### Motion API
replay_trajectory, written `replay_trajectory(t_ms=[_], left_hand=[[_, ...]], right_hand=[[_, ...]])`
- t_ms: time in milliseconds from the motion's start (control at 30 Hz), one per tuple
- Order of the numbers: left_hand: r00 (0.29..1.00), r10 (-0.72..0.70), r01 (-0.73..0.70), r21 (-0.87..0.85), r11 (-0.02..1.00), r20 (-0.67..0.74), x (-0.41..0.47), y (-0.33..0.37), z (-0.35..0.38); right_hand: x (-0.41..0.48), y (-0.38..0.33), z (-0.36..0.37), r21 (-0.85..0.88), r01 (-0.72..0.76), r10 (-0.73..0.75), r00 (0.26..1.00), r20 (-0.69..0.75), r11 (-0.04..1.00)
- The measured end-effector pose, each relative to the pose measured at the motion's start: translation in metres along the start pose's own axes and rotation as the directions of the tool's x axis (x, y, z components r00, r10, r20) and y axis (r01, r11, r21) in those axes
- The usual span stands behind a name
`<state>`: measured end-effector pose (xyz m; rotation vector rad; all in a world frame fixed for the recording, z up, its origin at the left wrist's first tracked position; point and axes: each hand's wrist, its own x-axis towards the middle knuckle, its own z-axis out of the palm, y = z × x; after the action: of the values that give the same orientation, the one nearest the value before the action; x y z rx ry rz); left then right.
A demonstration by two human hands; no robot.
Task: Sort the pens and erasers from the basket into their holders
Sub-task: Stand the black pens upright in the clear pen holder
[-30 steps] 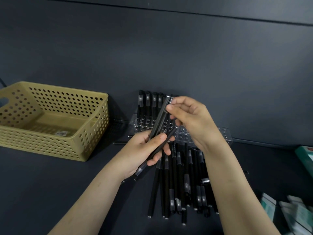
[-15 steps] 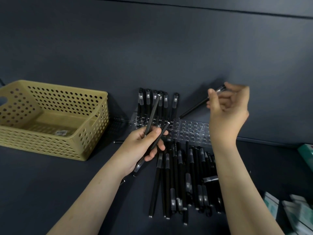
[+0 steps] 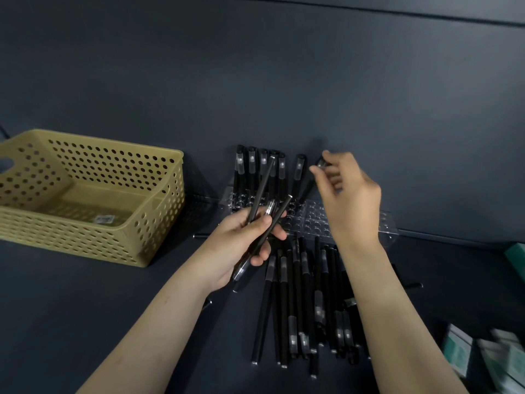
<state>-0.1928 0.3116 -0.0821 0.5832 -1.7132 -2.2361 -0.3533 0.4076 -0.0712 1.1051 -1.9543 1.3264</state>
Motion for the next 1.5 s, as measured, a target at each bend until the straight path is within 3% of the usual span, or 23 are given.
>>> replay_trajectory(t_ms=[300, 367, 433, 500, 567, 733, 833, 1000, 1067, 1200, 1267, 1400, 1500], left_hand=[[0.998, -0.026, 0.027, -0.01, 1.0, 0.06, -0.002, 0.001, 0.0], [0.995, -0.036, 0.036, 0.007, 0.999, 0.09, -0.003, 0.002, 0.0], [0.991, -0.045, 0.041, 0.039, 0.998, 0.125, -0.004, 0.002, 0.0], [0.987, -0.058, 0.045, 0.091, 0.995, 0.148, -0.004, 0.0, 0.0], [0.987, -0.073, 0.054, 0.134, 0.99, 0.144, -0.004, -0.001, 0.001], [0.996, 0.0, -0.012, 0.126, 0.992, 0.088, -0.002, 0.002, -0.005], [0.997, 0.048, -0.055, 0.111, 0.992, 0.065, -0.001, 0.001, -0.005], [0.998, 0.067, -0.068, 0.073, 0.995, 0.006, -0.001, 0.001, -0.006], [0.997, 0.076, -0.074, 0.07, 0.995, -0.026, 0.0, 0.001, -0.007], [0.997, 0.067, -0.064, 0.087, 0.994, -0.035, 0.001, -0.002, -0.003], [0.997, 0.065, -0.062, 0.082, 0.995, -0.032, 0.002, -0.002, -0.002], [0.997, 0.067, -0.064, 0.059, 0.996, -0.044, 0.003, -0.002, -0.005], [0.996, 0.069, -0.065, 0.071, 0.995, -0.05, 0.004, -0.002, -0.005]], right_hand=[[0.007, -0.005, -0.005, -0.029, 0.067, -0.062, 0.986, 0.153, 0.997], [0.012, -0.015, -0.009, 0.122, -0.026, -0.006, 0.966, 0.257, 0.992], [0.017, -0.026, -0.015, 0.29, -0.232, 0.085, 0.892, 0.443, 0.929], [0.018, -0.033, -0.018, 0.351, -0.403, 0.122, 0.785, 0.608, 0.845], [0.017, -0.033, -0.019, 0.368, -0.476, 0.127, 0.731, 0.67, 0.799], [0.023, -0.023, -0.028, 0.396, -0.588, 0.253, 0.73, 0.634, 0.705], [0.027, -0.015, -0.036, 0.336, -0.605, 0.269, 0.693, 0.669, 0.722], [0.03, -0.002, -0.05, 0.321, -0.606, 0.302, 0.703, 0.643, 0.727], [0.032, 0.002, -0.057, 0.281, -0.598, 0.253, 0.654, 0.713, 0.751], [0.028, -0.007, -0.055, 0.162, -0.565, 0.163, 0.481, 0.862, 0.809], [0.024, -0.011, -0.047, 0.125, -0.514, 0.145, 0.452, 0.88, 0.849], [0.023, -0.012, -0.043, 0.106, -0.474, 0.164, 0.494, 0.854, 0.874], [0.026, -0.006, -0.044, 0.201, -0.532, 0.164, 0.56, 0.812, 0.822]])
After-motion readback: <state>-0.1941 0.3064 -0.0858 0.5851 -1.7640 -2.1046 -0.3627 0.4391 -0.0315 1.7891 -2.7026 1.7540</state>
